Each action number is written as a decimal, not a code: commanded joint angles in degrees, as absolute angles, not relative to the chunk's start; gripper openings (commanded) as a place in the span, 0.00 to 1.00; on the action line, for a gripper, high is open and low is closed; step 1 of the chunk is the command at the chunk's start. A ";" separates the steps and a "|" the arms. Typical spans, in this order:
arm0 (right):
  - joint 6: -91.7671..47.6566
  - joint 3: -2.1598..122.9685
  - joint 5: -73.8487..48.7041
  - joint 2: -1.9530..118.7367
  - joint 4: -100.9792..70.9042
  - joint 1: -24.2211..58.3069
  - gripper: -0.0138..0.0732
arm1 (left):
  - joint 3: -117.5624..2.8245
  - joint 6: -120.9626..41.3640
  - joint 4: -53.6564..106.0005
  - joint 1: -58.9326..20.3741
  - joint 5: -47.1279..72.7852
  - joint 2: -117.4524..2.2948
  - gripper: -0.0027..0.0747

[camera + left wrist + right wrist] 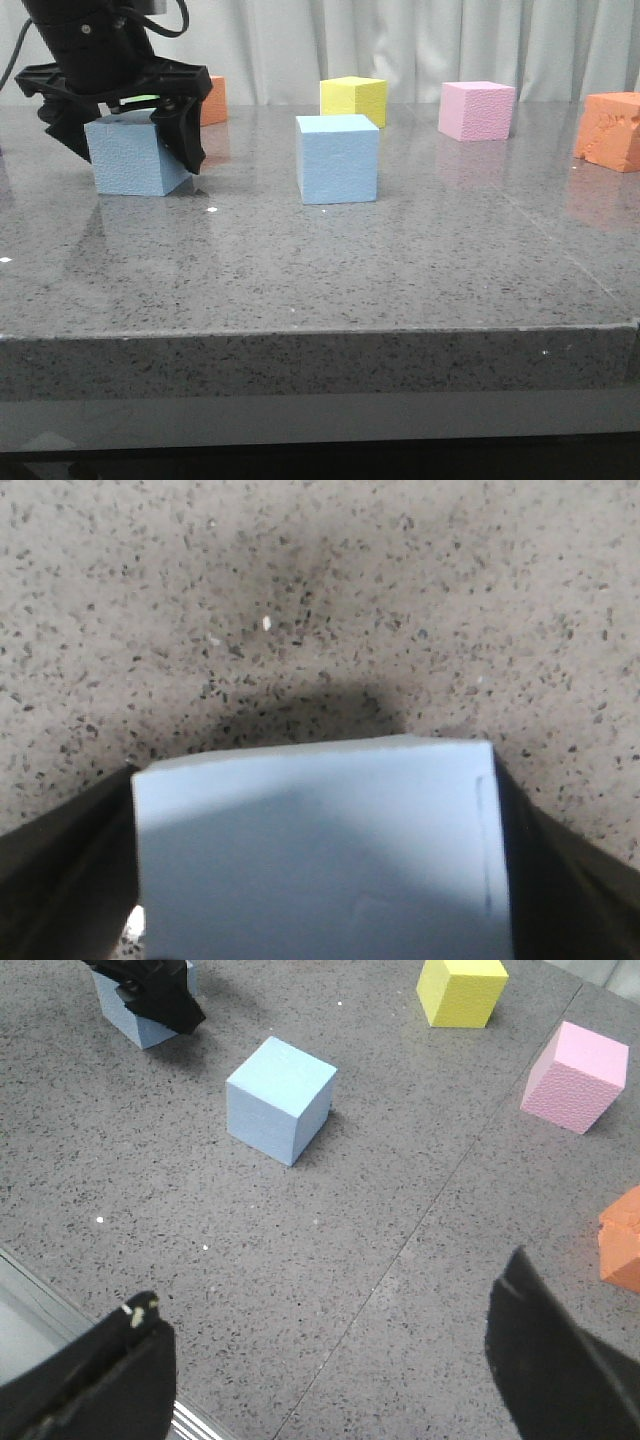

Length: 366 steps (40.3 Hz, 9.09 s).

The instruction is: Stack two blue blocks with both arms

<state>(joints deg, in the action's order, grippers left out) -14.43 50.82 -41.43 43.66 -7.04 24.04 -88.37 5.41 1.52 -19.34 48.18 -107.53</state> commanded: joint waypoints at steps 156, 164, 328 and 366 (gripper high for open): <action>-15.04 52.09 -37.25 43.33 -7.56 23.55 0.89 | -53.87 1.82 0.33 -35.61 43.56 -50.11 0.80; -15.04 52.09 -37.25 43.38 -7.60 23.55 0.89 | -53.87 1.82 0.33 -35.61 43.44 -50.23 0.80; -15.04 49.77 -36.25 40.69 -7.40 21.25 0.08 | 0.48 1.72 0.00 -3.76 -6.81 1.29 0.01; -15.04 -1.24 2.23 -1.62 -8.87 0.84 0.08 | 0.48 1.72 0.00 -3.76 -6.81 1.29 0.01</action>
